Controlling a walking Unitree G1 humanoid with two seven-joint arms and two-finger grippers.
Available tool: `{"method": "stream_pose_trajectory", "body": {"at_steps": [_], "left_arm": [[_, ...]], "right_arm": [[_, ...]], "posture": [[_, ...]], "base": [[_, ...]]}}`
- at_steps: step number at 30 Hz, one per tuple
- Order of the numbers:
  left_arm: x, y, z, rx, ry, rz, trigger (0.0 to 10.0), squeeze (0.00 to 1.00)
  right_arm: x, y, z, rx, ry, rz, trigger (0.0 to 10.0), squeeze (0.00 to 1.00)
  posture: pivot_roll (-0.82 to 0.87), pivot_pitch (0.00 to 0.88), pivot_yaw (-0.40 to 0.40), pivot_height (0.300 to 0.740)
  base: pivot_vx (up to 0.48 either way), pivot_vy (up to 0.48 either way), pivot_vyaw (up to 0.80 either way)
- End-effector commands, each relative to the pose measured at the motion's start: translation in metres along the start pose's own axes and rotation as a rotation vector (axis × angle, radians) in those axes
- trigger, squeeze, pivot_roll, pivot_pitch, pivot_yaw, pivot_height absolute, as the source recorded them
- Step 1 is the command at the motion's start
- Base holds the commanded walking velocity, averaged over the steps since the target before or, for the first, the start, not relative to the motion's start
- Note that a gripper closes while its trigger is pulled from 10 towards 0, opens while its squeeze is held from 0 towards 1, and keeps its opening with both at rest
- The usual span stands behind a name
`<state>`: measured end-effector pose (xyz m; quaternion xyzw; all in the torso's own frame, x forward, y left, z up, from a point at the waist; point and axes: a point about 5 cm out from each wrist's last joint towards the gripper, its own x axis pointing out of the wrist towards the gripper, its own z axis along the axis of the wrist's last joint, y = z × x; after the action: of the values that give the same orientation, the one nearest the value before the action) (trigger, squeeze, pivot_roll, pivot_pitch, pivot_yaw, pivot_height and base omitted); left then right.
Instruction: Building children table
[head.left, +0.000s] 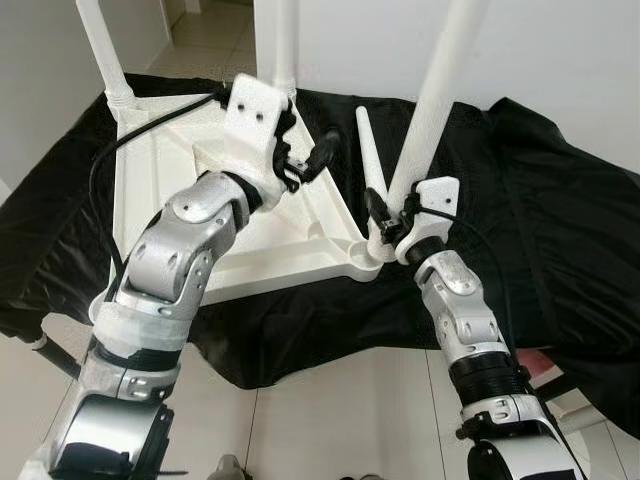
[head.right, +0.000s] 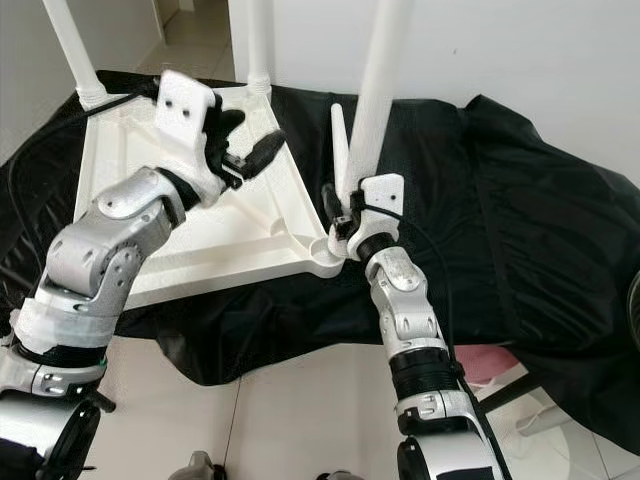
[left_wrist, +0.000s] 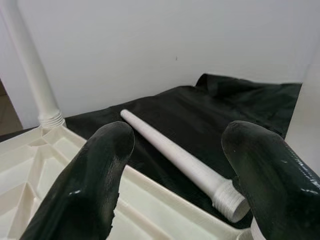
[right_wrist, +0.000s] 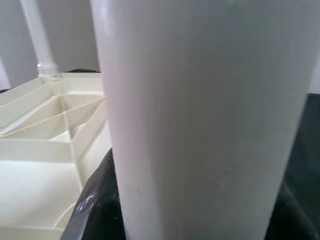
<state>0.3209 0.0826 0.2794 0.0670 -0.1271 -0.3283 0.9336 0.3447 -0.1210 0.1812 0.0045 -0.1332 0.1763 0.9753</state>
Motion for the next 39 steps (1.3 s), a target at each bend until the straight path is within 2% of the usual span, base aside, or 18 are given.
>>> {"method": "stream_pose_trajectory", "body": {"at_steps": [1,11,18,24,31,39], "left_arm": [[-0.003,-0.009,-0.001,0.033,-0.008,-0.08,10.0,0.0],[-0.007,-0.007,-0.004,0.031,-0.004,-0.052,10.0,0.0],[-0.009,-0.008,-0.005,0.029,-0.006,-0.034,10.0,0.0],[-0.011,-0.007,-0.005,0.03,-0.008,-0.021,10.0,0.0],[-0.013,-0.007,-0.006,0.035,-0.006,-0.011,10.0,0.0],[-0.013,-0.005,-0.006,0.03,-0.006,0.001,10.0,0.0]], "right_arm": [[-0.007,0.001,-0.01,0.007,0.019,0.026,10.0,0.0],[-0.013,0.003,-0.021,-0.018,0.043,0.081,10.0,0.0],[-0.004,0.005,-0.023,-0.01,0.048,0.121,10.0,0.0],[0.006,0.01,-0.029,-0.011,0.107,0.148,10.0,0.0],[0.01,0.012,-0.034,0.003,0.15,0.17,10.0,0.0],[0.004,0.011,-0.042,-0.109,0.159,0.211,10.0,0.0]], "posture": [[0.07,0.085,-0.07,0.74],[0.08,0.084,-0.082,0.74],[0.09,0.076,-0.096,0.74],[0.1,0.071,-0.099,0.74],[0.1,0.064,-0.104,0.74],[0.1,0.06,-0.101,0.74]], "base": [[0.0,0.0,0.0],[0.0,0.0,0.0],[0.0,0.0,0.0],[0.0,0.0,0.0],[0.0,0.0,0.0],[0.0,0.0,0.0]]}}
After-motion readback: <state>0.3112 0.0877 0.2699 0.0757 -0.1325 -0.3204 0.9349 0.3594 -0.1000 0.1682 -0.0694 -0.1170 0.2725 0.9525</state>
